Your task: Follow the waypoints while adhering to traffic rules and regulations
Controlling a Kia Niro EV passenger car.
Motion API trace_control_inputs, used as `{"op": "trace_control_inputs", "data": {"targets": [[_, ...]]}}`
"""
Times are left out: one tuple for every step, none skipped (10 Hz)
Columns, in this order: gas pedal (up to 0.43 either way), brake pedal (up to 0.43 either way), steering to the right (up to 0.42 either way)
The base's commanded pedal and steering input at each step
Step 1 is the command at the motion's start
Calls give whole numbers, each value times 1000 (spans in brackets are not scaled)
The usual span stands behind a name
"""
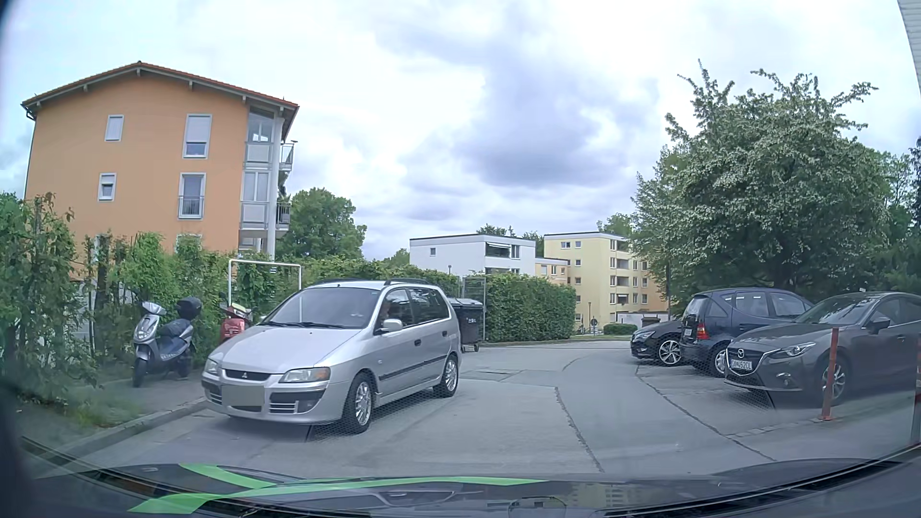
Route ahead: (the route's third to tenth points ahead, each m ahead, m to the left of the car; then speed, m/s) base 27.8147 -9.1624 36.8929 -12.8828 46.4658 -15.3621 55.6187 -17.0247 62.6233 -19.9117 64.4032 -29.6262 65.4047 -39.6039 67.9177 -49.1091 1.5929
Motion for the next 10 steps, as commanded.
{"op": "trace_control_inputs", "data": {"targets": [[0,0,220],[0,0,208],[0,0,196],[0,0,180],[0,0,162],[0,0,152],[0,0,139],[0,0,125],[0,0,111],[0,0,100]]}}
